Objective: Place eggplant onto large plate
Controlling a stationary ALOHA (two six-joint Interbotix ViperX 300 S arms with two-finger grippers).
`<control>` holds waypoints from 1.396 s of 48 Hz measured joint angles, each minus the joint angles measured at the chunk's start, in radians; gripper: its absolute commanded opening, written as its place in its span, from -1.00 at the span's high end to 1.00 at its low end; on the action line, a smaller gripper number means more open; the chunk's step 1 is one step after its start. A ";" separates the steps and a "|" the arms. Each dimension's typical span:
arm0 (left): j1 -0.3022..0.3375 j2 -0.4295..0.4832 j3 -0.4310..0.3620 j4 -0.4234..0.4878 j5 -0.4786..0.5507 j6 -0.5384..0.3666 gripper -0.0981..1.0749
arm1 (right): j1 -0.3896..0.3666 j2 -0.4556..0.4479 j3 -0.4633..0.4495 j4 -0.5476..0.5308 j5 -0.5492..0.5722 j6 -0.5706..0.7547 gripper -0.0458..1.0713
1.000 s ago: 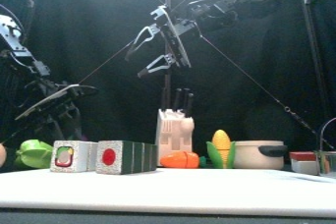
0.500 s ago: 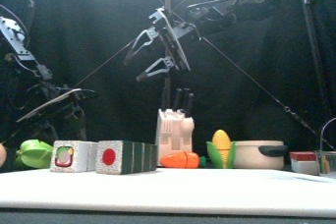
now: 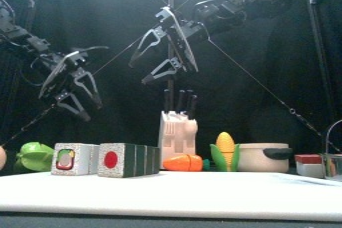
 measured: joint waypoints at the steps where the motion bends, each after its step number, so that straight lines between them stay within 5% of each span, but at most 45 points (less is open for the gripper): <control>1: -0.009 -0.011 0.000 0.009 0.000 0.006 -0.72 | 0.003 -0.003 0.002 0.005 0.002 -0.002 -0.71; 14: -0.137 -0.138 -0.003 0.115 -0.021 0.089 -0.72 | 0.091 -0.066 0.071 0.060 0.032 0.000 -0.71; 24: -0.238 -0.150 -0.029 0.153 -0.106 0.196 -0.72 | 0.184 -0.117 0.152 0.147 0.098 0.000 -0.71; 34: -0.256 -0.150 -0.035 0.153 -0.212 0.316 -0.72 | 0.247 -0.137 0.201 0.278 0.233 0.002 -0.70; 53: -0.264 -0.127 0.002 -0.021 -0.259 0.371 -0.72 | 0.273 -0.140 0.204 0.402 0.423 0.003 -0.70; 67: -0.325 -0.092 -0.031 -0.078 -0.095 0.373 -0.72 | 0.268 -0.138 0.195 0.419 0.437 0.003 -0.70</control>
